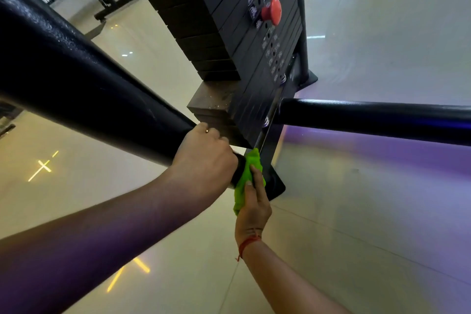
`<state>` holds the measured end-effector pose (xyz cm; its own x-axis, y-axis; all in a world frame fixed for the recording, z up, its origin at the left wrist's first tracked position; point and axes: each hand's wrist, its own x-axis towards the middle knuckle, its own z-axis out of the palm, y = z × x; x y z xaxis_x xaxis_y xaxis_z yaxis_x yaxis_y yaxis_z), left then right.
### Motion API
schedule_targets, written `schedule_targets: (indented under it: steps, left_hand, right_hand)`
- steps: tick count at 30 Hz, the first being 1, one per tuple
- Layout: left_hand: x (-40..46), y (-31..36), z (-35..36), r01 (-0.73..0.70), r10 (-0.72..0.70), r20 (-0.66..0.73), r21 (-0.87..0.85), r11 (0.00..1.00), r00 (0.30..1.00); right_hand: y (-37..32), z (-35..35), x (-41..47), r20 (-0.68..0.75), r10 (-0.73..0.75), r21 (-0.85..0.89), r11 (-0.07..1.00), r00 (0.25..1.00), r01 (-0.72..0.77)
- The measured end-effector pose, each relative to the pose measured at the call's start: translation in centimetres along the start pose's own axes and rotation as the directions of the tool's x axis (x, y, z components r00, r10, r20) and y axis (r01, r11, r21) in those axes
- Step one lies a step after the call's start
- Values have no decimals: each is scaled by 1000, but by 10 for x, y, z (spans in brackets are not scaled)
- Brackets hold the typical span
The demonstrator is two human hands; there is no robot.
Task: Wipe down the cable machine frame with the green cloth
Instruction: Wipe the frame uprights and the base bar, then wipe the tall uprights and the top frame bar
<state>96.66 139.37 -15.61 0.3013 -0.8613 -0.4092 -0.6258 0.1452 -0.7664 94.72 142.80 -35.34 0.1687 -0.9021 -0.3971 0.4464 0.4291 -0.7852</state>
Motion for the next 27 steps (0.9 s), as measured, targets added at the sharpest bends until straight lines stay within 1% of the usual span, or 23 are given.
schedule_targets:
  steps: [1,2,4,5,7,8,10,12,14,15,17,18,19,20,21,22,23,24,25,26,27]
  left_hand:
    - [-2,-2,-1,8,-8,-1,6,1000,1000]
    - [-4,-4,-2,17,-17,-4,8,1000,1000]
    - [-8,-9,-6,25,-25,-13,-5,1000,1000]
    - [-11,-12,-7,25,-26,-22,-16,1000,999]
    - [-16,-19,-10,32,-33,-47,-32,999,998]
    - [-19,-23,-12,43,-45,-51,-33,999,998]
    - [-27,-31,-17,66,-67,-62,-25,998,996]
    - [-36,-42,-23,90,-94,-86,-46,995,992]
    - [-48,-54,-25,133,-143,-134,-83,988,981]
    - [-55,-61,-23,155,-173,-182,-113,982,968]
    - [-69,-73,-21,166,-221,-307,-195,967,926]
    - [-77,-80,-20,182,-254,-321,-237,954,912]
    - [-84,-85,-21,193,-273,-337,-253,948,901]
    - [-90,-90,-22,201,-284,-352,-256,946,892]
    - [-95,-95,-24,206,-293,-388,-251,946,874]
    - [-101,-99,-29,222,-309,-419,-244,944,854]
    - [-106,-103,-32,242,-328,-449,-239,940,831]
    - [-112,-107,-35,271,-357,-472,-242,931,806]
    - [-119,-113,-39,303,-394,-498,-255,918,773]
    - [-125,-119,-41,327,-428,-520,-278,903,739]
    - [-131,-125,-43,338,-454,-548,-305,890,702]
  right_hand:
    - [-5,3,-1,-20,-3,15,1000,1000,3]
    - [-14,10,-6,-9,-53,26,998,999,53]
    - [-32,26,-18,77,-181,34,983,980,179]
    - [-38,29,-21,123,-229,65,973,966,223]
    - [-36,24,-12,191,-294,61,956,937,288]
    - [-27,19,-6,195,-293,42,956,936,290]
    - [-21,11,-5,168,-237,21,971,957,237]
    - [-30,17,-21,205,-270,6,962,941,274]
    - [-47,28,-35,306,-338,71,940,890,332]
    - [-53,31,-34,357,-373,101,927,856,362]
    - [-58,31,-20,433,-480,95,866,763,491]
    - [-61,33,-14,454,-516,74,835,727,546]
    - [-67,37,-12,464,-528,68,822,712,566]
    - [-77,44,-14,465,-541,85,815,701,573]
    - [-93,55,-18,478,-575,135,795,664,592]
    - [-110,67,-21,509,-621,209,761,596,614]
    - [-127,79,-22,555,-661,291,723,506,626]
    - [-143,91,-18,603,-679,354,699,420,621]
    - [-158,100,-14,651,-668,386,700,360,601]
    - [-169,106,-9,699,-630,378,728,340,572]
    - [-178,108,-4,746,-569,342,773,345,534]
